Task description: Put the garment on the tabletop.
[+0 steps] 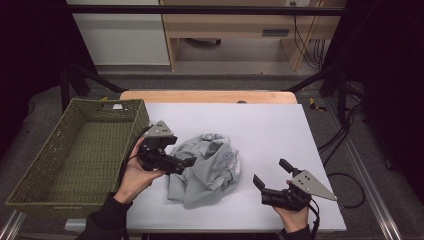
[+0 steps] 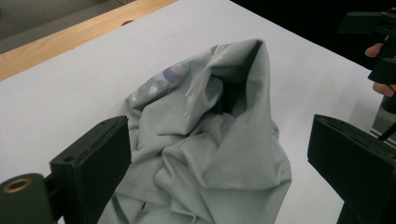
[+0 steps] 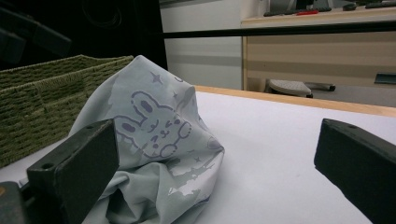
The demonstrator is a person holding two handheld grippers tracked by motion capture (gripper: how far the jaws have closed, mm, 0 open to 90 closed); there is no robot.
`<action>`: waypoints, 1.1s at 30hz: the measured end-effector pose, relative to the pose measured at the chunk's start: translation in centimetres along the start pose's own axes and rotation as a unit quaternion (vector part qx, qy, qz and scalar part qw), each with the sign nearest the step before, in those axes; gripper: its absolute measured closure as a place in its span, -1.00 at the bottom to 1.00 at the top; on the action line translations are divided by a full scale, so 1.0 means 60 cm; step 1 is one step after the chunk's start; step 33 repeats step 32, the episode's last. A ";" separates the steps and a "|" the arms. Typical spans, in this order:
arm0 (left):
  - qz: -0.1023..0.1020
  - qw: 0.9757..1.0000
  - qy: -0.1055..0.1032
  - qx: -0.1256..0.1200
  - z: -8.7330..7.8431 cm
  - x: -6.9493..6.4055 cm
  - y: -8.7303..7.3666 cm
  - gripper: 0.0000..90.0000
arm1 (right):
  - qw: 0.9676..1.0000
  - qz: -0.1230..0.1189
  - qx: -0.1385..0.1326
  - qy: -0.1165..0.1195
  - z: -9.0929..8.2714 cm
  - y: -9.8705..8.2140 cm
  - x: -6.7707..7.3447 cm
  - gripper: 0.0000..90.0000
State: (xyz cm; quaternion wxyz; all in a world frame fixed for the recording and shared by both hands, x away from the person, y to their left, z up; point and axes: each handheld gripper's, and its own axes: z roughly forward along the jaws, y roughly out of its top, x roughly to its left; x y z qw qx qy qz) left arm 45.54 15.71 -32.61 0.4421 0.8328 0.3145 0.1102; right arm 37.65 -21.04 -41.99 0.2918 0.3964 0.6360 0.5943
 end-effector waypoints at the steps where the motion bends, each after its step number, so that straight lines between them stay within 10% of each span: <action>1: -0.001 1.000 0.000 -0.005 -0.003 0.002 -0.009 -0.88 | 1.000 0.000 0.000 0.000 0.000 0.000 0.000 -0.99; 22: -0.056 0.987 0.006 -0.148 -0.076 0.013 -0.144 -0.88 | 1.000 0.005 0.007 0.005 -0.002 -0.002 -0.007 -1.00; 33: -0.067 0.987 0.018 -0.146 -0.076 0.019 -0.166 -0.89 | 1.000 -0.001 0.012 0.009 -0.005 -0.001 -0.011 -1.00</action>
